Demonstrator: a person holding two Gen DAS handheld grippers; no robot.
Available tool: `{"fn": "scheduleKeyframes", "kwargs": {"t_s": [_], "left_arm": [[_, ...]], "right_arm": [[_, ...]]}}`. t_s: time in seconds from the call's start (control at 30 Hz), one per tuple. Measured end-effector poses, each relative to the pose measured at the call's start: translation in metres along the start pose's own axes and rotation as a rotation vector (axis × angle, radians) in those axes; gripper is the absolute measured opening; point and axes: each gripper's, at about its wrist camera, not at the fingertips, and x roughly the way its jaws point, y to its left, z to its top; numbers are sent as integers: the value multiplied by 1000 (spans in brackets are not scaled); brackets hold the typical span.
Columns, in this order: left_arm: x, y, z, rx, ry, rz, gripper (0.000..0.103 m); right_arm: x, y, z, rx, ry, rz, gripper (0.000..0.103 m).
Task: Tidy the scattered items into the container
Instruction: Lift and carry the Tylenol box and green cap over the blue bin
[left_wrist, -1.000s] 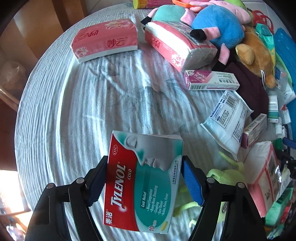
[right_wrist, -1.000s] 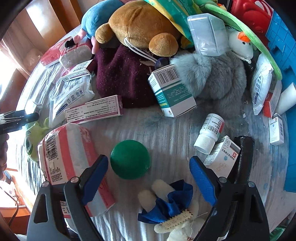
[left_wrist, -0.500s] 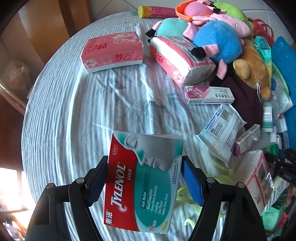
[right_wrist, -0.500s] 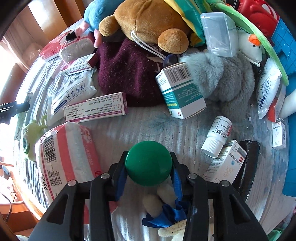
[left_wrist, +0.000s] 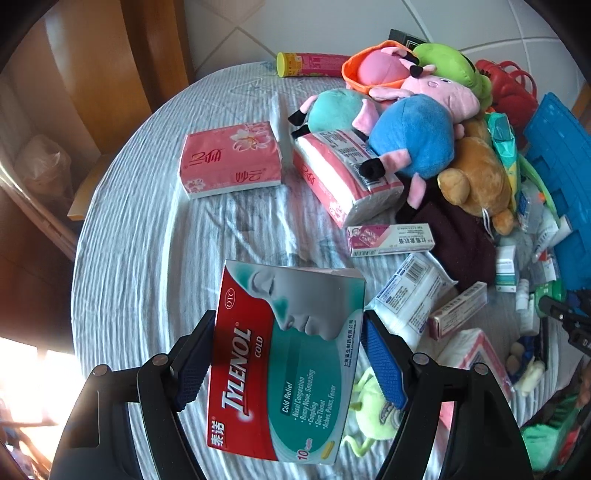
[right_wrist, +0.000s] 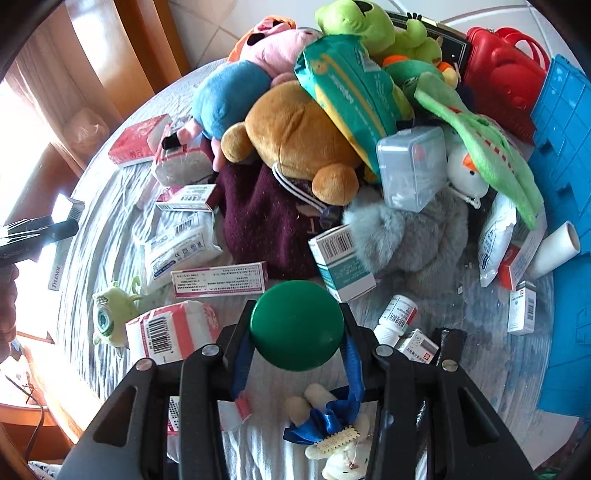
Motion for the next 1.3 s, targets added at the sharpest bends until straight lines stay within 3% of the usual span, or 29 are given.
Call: {"fn": "scheduleKeyframes", "kwargs": {"t_s": [0.57,1.3], "left_arm": [[-95,-20,30,-46,-126,70,76],[-176,-132,91,2,-289,70,76]], "right_arm": [[-86,-29,31,-26,-156,39,41],[-180,-104,58,-49,-324,76,41]]}}
